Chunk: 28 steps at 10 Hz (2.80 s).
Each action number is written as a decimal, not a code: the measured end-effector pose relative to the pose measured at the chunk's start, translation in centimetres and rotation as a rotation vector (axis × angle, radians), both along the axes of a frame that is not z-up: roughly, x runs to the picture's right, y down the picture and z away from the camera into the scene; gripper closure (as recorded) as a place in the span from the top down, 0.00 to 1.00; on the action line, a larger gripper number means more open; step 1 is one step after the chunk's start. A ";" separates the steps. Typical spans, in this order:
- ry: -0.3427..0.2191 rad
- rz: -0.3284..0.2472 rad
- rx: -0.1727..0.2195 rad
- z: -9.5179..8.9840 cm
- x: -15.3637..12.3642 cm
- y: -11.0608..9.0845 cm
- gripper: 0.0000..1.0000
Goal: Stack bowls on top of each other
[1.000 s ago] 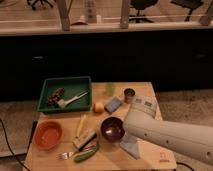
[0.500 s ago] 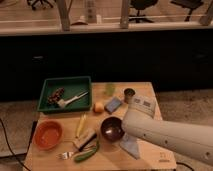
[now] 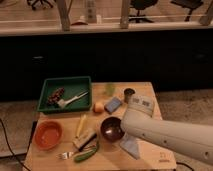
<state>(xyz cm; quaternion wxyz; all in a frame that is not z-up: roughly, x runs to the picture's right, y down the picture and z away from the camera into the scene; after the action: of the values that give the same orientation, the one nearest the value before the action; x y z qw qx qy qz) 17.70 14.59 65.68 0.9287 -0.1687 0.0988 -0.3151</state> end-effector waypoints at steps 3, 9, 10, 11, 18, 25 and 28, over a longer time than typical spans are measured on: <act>-0.008 -0.002 0.007 0.0 -0.3 -0.3 0.60; -0.023 -0.009 0.024 0.0 -0.8 -0.8 0.67; -0.026 -0.011 0.027 -0.1 -0.7 -0.9 0.73; -0.030 -0.014 0.030 0.0 -0.8 -1.0 0.75; -0.047 -0.020 0.048 -0.1 -1.2 -1.4 0.66; -0.229 -0.024 -0.076 1.6 -3.1 0.2 0.80; -0.291 -0.057 -0.155 3.2 -4.3 2.4 0.80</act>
<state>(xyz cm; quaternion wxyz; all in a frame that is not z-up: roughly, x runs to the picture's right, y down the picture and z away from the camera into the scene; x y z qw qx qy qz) 13.35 17.03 68.86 0.9080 -0.1894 -0.0567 -0.3693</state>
